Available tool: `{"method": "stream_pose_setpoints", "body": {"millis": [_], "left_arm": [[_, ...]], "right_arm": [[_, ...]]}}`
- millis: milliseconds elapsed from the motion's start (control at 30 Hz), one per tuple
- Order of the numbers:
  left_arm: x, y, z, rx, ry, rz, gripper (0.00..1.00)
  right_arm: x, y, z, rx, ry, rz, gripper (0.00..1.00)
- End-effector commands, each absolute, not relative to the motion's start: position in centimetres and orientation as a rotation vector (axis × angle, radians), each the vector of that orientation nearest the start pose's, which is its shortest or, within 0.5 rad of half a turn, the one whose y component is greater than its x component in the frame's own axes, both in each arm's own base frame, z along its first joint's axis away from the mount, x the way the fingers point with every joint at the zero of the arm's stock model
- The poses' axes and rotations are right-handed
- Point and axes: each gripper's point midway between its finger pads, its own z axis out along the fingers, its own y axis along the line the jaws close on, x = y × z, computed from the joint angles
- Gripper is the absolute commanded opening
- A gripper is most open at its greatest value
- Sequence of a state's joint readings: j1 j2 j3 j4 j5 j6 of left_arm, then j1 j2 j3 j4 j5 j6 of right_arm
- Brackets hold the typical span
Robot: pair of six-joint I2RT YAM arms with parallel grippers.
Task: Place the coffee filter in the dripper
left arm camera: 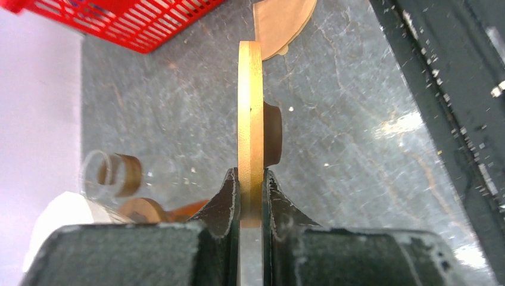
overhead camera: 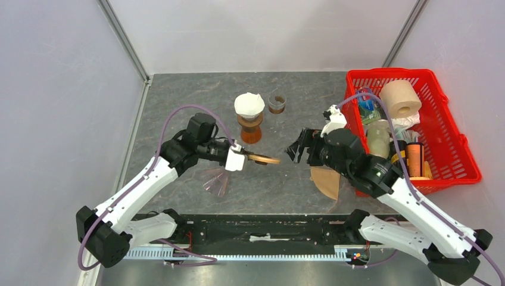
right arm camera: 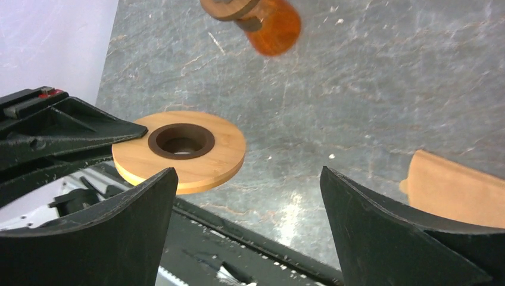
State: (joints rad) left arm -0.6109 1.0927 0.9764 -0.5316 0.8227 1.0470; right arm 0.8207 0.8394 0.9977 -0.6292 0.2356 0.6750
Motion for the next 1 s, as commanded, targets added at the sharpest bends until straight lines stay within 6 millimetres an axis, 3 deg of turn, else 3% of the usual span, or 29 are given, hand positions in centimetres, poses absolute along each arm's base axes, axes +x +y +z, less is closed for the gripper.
{"method": "stream_pose_setpoints", "body": {"millis": [0,200,333,467,600,800,967], "left_arm": [[20.0,-27.3,27.5,1.838,0.644,-0.42,0.02],[20.6,-27.1,26.9,1.897,0.499,-0.242,0.02],[20.2,-27.2,26.4,1.917,0.437,-0.193,0.02],[21.2,-27.9,26.4,1.883,0.404,-0.097,0.02],[22.2,-28.3,26.4,1.88,0.413,-0.04,0.02],[22.9,-28.5,27.2,1.842,0.409,0.003,0.02],[23.0,-28.7,27.3,1.845,0.396,0.019,0.02]], "right_arm": [[20.4,21.9,26.9,0.102,2.213,0.857,0.97],[23.8,22.5,23.5,0.416,2.247,0.889,0.97],[25.5,23.6,24.0,0.536,2.152,1.016,0.97],[25.7,25.6,24.0,0.551,2.154,1.142,0.96],[25.8,27.0,23.5,0.571,2.161,1.235,0.88],[25.8,26.5,21.9,0.627,2.169,1.213,0.84],[26.0,27.1,23.0,0.629,2.108,1.298,0.8]]}}
